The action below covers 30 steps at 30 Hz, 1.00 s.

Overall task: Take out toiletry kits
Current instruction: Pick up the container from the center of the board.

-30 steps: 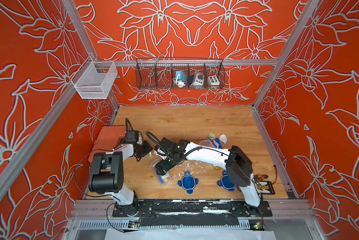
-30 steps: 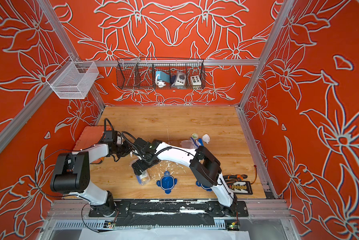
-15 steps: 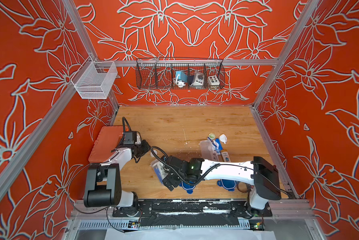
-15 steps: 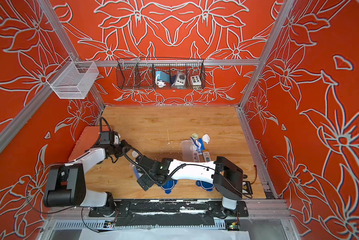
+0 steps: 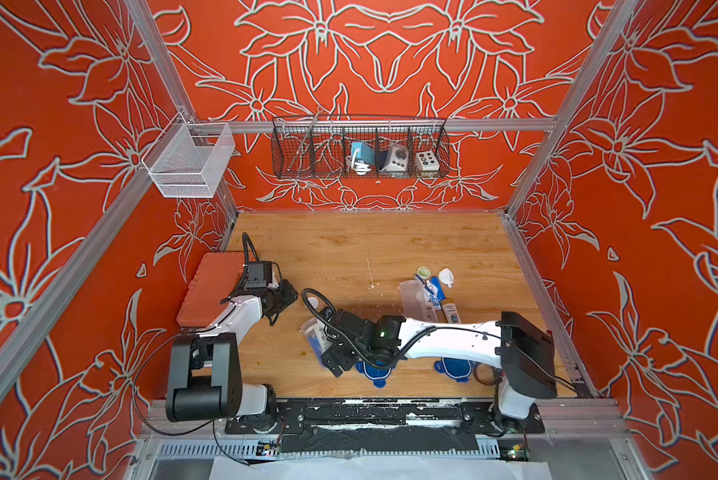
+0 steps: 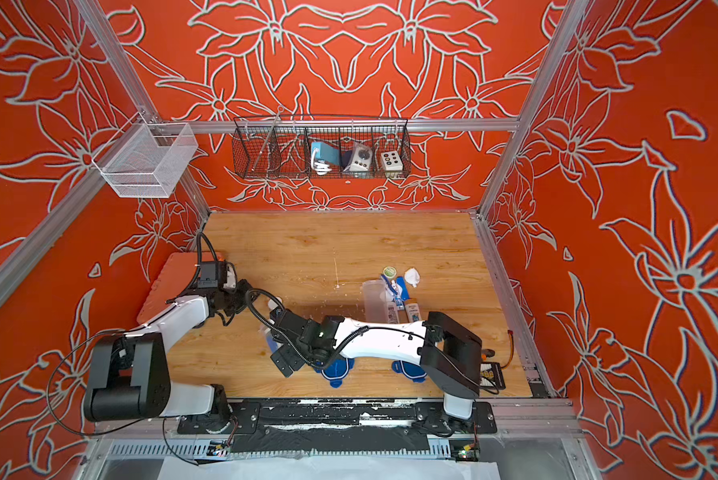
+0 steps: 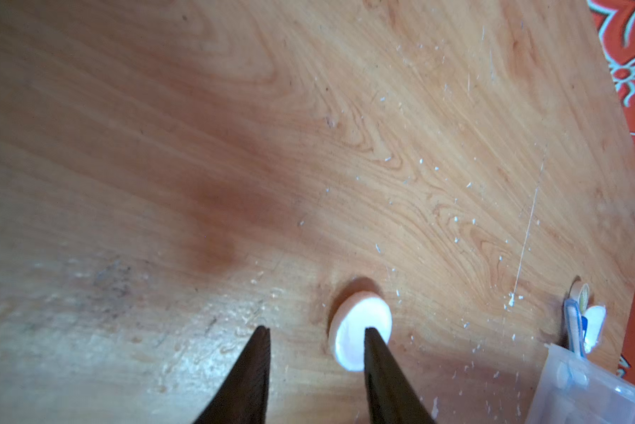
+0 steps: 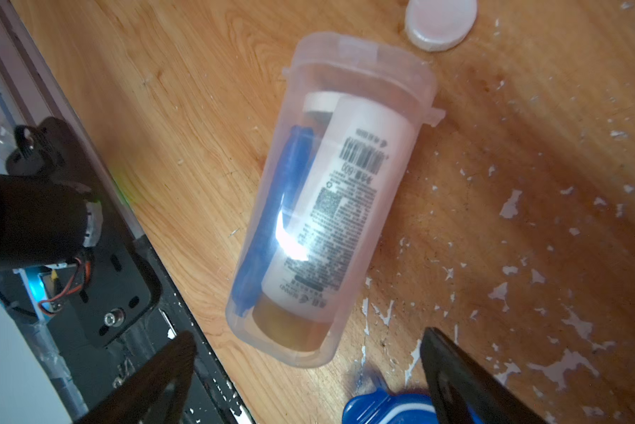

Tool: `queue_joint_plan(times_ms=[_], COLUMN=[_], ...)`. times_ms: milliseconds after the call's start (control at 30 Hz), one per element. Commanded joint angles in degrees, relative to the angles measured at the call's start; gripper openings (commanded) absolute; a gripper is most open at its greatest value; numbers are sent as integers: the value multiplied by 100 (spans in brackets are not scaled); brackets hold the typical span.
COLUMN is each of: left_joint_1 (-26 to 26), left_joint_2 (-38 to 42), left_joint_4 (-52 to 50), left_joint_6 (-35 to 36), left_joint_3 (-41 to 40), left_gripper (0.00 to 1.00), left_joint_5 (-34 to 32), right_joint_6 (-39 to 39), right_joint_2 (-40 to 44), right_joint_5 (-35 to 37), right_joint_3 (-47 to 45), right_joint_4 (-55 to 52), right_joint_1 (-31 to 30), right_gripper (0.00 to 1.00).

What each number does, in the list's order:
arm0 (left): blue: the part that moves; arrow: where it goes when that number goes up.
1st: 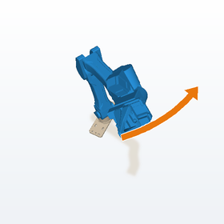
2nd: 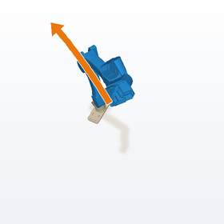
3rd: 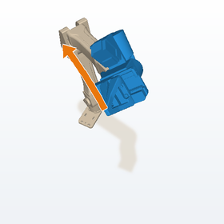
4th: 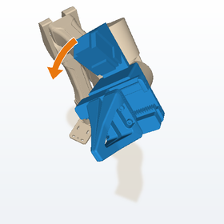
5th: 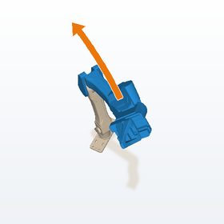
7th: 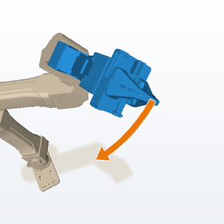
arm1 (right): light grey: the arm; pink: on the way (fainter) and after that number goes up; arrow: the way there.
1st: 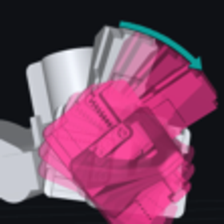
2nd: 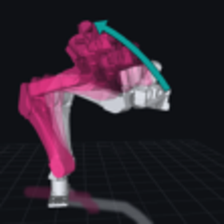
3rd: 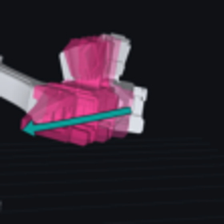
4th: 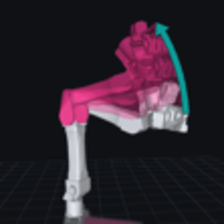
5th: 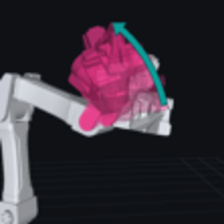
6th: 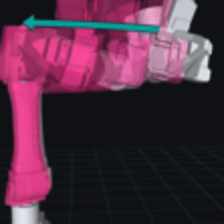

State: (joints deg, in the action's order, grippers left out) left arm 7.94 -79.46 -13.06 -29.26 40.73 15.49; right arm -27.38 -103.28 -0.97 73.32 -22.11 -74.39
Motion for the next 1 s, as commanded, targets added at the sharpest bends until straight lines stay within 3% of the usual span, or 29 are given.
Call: queue_joint_plan(times_ms=[0, 133, 433, 833, 967], left_joint_1=[172, 217, 207, -37, -89], left_joint_2=[-118, -171, -221, -421, -432], left_joint_4=[115, 258, 356, 331, 308], left_joint_6=[161, 116, 47, 35, 48], left_joint_3=[23, -94, -189, -172, -166], left_gripper=[37, 32, 32, 31, 31], left_joint_5=[-30, 223, 468, 582, 571], right_joint_6=[177, 118, -30, -319, -312], right_joint_2=[-443, -704, -1164, -1398, -1338], right_joint_5=[54, 319, 478, 801, 820], right_joint_3=[305, 524, 995, 1144, 1129], right_joint_4=[-316, -566, -745, -1173, -1182], right_joint_1=[-150, -267, -308, -298, -300], right_gripper=[98, 98, 98, 89, 82])
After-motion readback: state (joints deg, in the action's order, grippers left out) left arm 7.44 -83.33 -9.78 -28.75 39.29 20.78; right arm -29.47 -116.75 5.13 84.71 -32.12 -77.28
